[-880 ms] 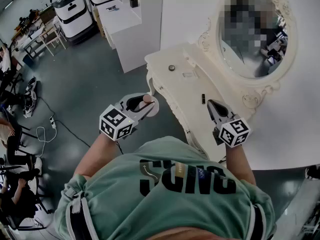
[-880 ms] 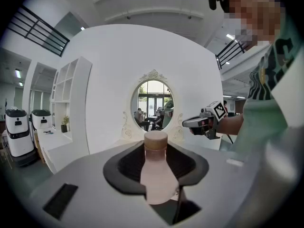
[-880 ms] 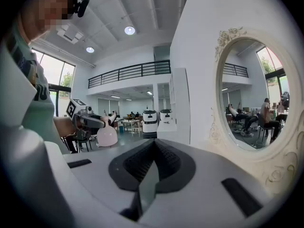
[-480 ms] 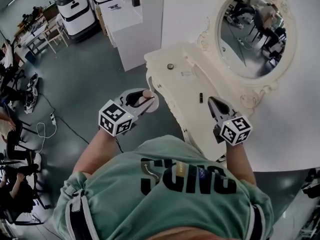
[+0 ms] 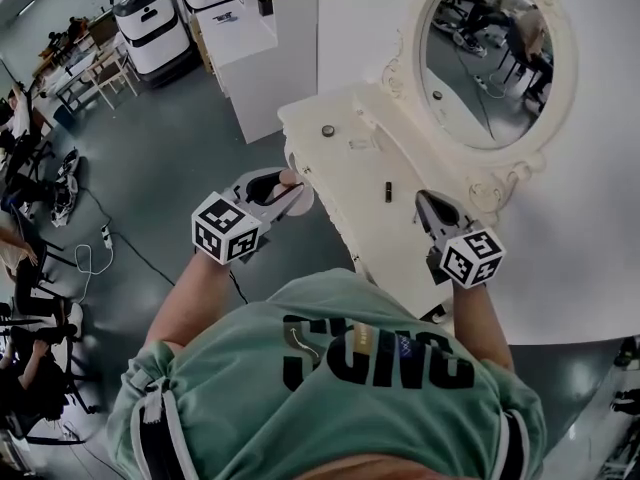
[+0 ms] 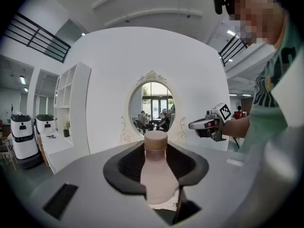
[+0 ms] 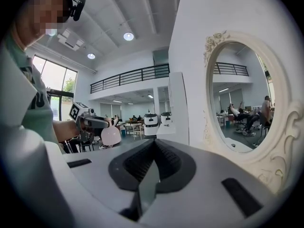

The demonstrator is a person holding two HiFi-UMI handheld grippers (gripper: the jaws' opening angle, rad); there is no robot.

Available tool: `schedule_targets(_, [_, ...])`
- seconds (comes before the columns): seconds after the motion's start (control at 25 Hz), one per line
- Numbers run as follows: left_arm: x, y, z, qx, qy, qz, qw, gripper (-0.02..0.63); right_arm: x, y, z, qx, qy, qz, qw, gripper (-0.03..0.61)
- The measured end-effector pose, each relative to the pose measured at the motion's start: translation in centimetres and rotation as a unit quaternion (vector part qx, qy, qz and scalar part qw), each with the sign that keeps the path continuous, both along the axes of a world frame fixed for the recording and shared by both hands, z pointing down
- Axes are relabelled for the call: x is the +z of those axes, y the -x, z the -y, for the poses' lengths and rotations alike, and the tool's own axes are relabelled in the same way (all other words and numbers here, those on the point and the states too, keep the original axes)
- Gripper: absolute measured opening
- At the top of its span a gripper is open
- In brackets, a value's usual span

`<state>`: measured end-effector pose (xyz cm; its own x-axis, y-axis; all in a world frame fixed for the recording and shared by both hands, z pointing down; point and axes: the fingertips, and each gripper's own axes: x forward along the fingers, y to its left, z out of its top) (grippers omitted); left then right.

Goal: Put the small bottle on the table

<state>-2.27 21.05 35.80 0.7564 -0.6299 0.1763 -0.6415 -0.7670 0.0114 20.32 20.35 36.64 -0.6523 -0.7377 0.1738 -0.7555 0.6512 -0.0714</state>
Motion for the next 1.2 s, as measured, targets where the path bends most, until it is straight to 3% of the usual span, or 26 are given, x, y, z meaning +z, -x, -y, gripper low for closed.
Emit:
schedule_targets(0.28, [-0.6, -2.1, 0.9, -0.007, -0.004, 0.004, 1.0, 0.143, 0.0, -1.6, 0.6, -0.013, -0.002, 0.004, 1.0, -0.006])
schedule_targets(0.52, [0.1, -1.3, 2.9, -0.002, 0.003, 0.004, 1.0, 0.143, 1.4, -0.5, 3.0, -0.017, 0.01, 0.006, 1.0, -0.006])
schedule_targets(0.84, [1.5, 3.0, 9.1, 0.025, -0.007, 0.004, 0.9997, 0.143, 2.5, 4.3, 8.7, -0.001, 0.013, -0.007, 1.0, -0.006])
schedule_targets(1.2, [1.5, 9.6, 19.8, 0.094, -0.009, 0.006, 0.9955, 0.143, 1.9, 12.0, 18.3, 0.052, 0.013, -0.002, 0.999, -0.006])
